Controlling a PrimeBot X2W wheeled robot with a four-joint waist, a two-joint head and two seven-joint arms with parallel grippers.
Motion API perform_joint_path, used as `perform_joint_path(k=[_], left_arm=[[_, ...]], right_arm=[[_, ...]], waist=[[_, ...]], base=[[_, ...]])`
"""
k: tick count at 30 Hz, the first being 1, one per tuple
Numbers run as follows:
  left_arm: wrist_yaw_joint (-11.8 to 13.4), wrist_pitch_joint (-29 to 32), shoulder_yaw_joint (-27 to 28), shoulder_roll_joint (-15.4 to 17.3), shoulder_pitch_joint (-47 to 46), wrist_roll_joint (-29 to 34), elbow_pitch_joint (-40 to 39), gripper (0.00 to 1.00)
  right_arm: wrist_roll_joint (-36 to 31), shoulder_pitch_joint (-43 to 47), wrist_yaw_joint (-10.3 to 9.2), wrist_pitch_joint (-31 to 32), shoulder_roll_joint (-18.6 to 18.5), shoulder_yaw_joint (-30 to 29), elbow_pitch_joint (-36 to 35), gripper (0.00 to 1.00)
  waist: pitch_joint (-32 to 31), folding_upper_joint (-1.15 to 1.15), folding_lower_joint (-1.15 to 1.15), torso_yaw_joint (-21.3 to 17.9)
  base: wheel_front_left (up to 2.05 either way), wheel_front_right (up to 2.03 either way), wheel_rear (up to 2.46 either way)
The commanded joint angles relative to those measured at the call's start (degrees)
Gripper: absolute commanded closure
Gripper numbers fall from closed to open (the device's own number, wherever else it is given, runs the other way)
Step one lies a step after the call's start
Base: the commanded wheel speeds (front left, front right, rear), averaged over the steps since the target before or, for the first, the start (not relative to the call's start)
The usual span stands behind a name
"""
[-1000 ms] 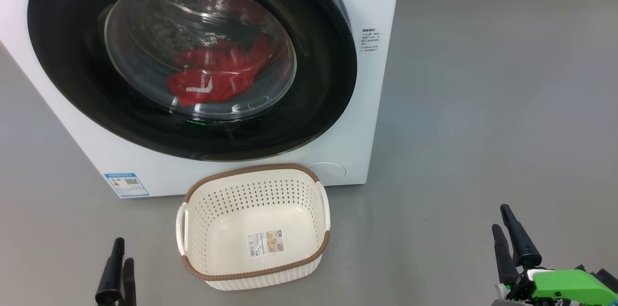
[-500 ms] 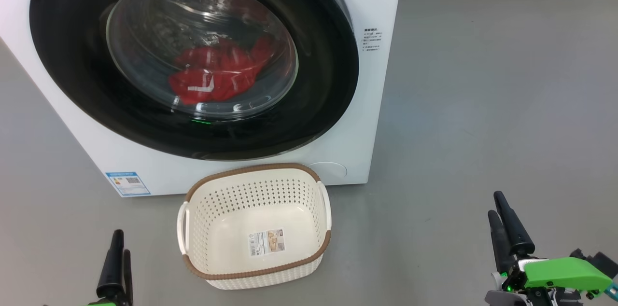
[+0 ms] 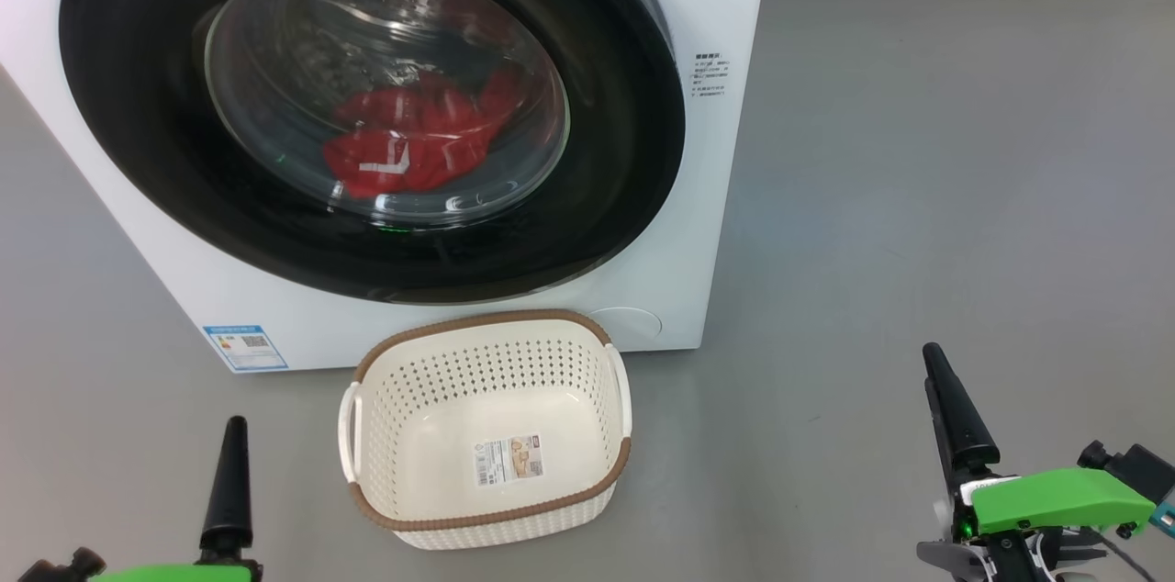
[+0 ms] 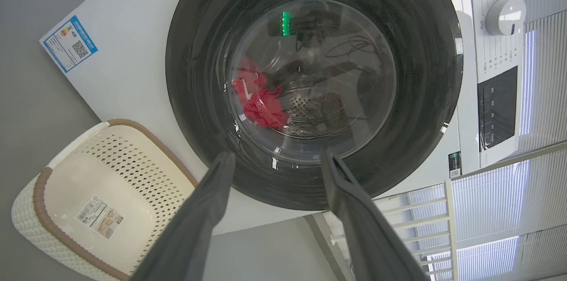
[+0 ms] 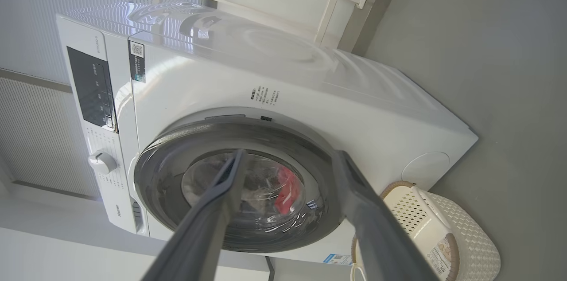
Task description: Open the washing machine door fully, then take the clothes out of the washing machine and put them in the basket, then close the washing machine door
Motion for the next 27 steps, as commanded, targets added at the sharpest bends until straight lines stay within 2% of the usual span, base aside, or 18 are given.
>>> perform_joint_path(k=[1, 13, 27], left_arm=[[-0.1, -0.7, 0.6, 1.2, -2.4, 1.4, -1.9, 0.00], [-0.1, -2.7, 0.6, 1.3, -2.5, 17.2, -2.5, 0.00], [0.7, -5.0, 0.5, 1.1, -2.6, 29.9, -3.0, 0.00]], right_arm=[[-1.4, -2.8, 0.03, -0.6, -0.8, 1.0, -1.7, 0.00], [-16.6, -3.6, 0.04, -2.6, -1.0, 2.2, -1.7, 0.00], [-29.5, -4.3, 0.05, -5.0, -0.9, 3.2, -0.9, 0.00]], waist=[[0.0, 0.00, -0.01, 0.0], [0.0, 0.00, -0.01, -0.1], [0.0, 0.00, -0.01, 0.0]], base=[[0.00, 0.00, 0.00], [0.00, 0.00, 0.00], [0.00, 0.00, 0.00]])
